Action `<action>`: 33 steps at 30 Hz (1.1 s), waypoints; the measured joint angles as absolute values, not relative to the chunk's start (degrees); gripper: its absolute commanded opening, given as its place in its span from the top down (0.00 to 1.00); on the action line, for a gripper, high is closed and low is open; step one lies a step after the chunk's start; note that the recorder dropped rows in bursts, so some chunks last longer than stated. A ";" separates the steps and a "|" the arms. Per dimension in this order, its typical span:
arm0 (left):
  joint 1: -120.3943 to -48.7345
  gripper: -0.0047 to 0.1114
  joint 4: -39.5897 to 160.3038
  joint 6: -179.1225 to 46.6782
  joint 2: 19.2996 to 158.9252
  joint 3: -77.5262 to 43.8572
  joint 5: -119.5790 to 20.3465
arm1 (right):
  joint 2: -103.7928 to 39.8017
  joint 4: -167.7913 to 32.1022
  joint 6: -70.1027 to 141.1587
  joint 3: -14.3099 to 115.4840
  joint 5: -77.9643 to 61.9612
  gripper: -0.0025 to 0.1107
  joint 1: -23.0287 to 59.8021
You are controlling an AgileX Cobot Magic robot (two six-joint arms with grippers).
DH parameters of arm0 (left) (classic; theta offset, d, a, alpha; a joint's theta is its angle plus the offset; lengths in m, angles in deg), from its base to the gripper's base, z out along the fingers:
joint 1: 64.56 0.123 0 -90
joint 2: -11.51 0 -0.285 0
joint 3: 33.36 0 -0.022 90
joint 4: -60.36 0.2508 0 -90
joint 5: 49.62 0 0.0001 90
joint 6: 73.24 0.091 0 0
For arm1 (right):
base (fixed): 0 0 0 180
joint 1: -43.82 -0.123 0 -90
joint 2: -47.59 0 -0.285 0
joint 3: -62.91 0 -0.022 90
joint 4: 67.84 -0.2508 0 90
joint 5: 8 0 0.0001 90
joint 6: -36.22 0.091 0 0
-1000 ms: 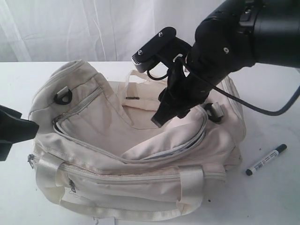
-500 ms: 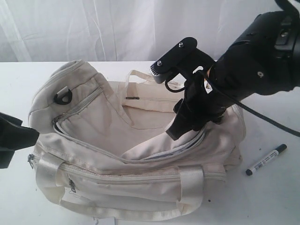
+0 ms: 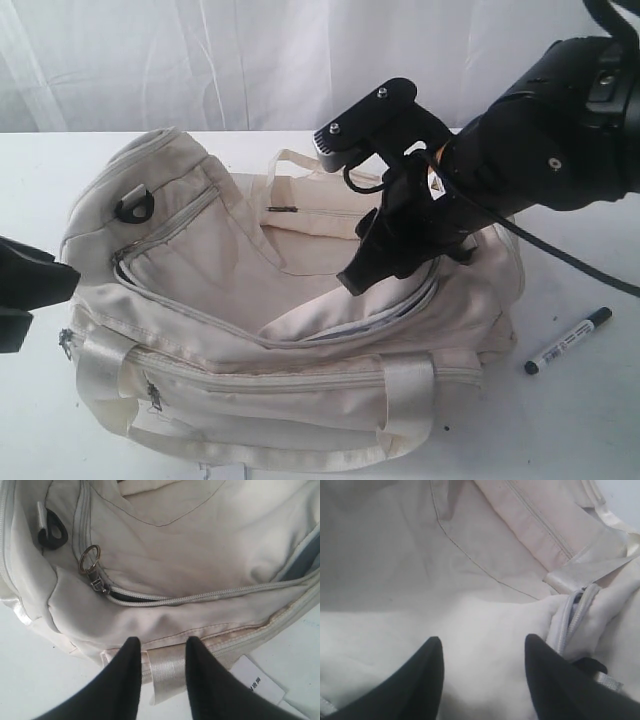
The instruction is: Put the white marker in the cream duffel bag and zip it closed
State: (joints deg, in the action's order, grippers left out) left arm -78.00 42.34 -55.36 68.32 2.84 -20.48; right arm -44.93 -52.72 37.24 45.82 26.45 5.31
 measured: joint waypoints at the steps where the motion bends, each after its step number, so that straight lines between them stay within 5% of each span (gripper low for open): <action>1: -78.00 0.76 42.08 -55.36 68.32 2.84 -20.63 | -44.93 -52.72 37.24 45.82 26.45 0.56 5.31; 7: -78.00 0.95 41.17 -55.26 68.32 2.84 -21.36 | -44.93 -55.18 32.58 45.82 26.45 0.56 5.31; 24: -78.00 0.96 27.91 -46.57 68.32 2.84 -20.99 | -44.93 -56.08 29.08 45.82 31.22 0.56 5.31; 26: -78.00 0.89 24.73 -43.04 68.32 2.84 -18.54 | -44.93 -55.99 27.19 45.82 32.70 0.56 5.31; 30: -78.00 0.54 21.38 -40.36 68.32 2.84 -18.46 | -44.93 -58.59 18.81 46.60 30.28 0.56 5.31; 33: -78.00 0.50 14.17 -33.44 70.61 2.84 -18.67 | -44.93 -67.38 11.76 46.69 24.53 0.56 5.31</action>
